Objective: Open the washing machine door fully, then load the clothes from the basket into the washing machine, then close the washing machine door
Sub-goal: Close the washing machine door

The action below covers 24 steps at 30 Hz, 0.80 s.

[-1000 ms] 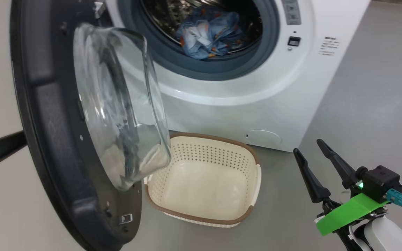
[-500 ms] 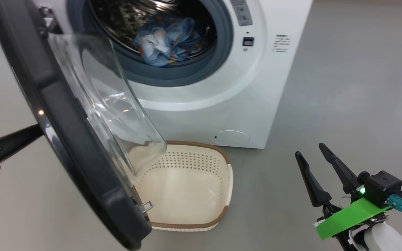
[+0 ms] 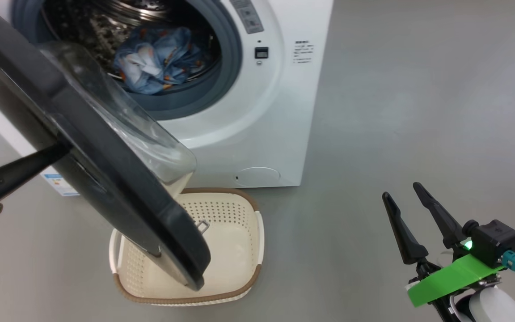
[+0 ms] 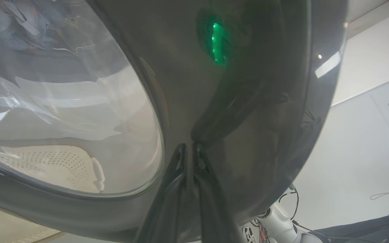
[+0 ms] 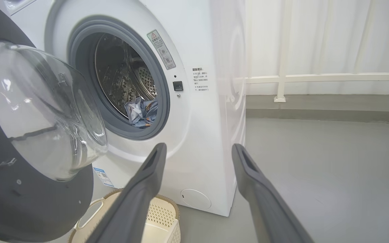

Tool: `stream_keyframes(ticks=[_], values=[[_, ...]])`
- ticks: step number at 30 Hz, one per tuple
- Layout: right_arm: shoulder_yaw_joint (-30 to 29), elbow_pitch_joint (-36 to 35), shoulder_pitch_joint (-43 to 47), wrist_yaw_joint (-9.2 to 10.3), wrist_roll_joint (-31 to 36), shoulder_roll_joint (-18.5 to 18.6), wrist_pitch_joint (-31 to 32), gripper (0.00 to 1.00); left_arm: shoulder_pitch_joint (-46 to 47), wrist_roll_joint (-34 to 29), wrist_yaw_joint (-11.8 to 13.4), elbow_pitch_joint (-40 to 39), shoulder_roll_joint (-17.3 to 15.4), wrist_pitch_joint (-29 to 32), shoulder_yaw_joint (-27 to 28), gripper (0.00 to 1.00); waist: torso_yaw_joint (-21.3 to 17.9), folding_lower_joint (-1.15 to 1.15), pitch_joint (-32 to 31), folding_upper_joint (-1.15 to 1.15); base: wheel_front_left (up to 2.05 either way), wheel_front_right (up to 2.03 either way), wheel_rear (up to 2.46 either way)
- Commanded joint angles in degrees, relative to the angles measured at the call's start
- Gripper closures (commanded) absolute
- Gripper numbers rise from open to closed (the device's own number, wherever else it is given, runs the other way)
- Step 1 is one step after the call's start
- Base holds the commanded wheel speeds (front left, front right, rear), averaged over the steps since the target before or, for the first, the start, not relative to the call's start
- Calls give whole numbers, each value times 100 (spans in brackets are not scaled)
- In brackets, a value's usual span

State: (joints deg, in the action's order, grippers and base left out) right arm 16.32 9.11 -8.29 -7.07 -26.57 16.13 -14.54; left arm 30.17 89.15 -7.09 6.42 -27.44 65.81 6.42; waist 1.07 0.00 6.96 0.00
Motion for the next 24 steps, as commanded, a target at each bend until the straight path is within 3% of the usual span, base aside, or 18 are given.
stream_keyframes(ticks=[1,14,24], values=[[48,-156,70,-42,69,27,-46,0,309,-41,-40,-160,-231,-52,218,100,-108,0,31,0,0,0,0],[-28,-164,59,-42,108,-32,-46,0,285,-81,-40,-124,-197,-392,339,100,-58,0,35,0,0,0,0],[-7,-136,87,-42,94,-48,-46,0,-113,-306,-40,-162,-82,-1202,585,100,82,0,-91,0,0,0,0]])
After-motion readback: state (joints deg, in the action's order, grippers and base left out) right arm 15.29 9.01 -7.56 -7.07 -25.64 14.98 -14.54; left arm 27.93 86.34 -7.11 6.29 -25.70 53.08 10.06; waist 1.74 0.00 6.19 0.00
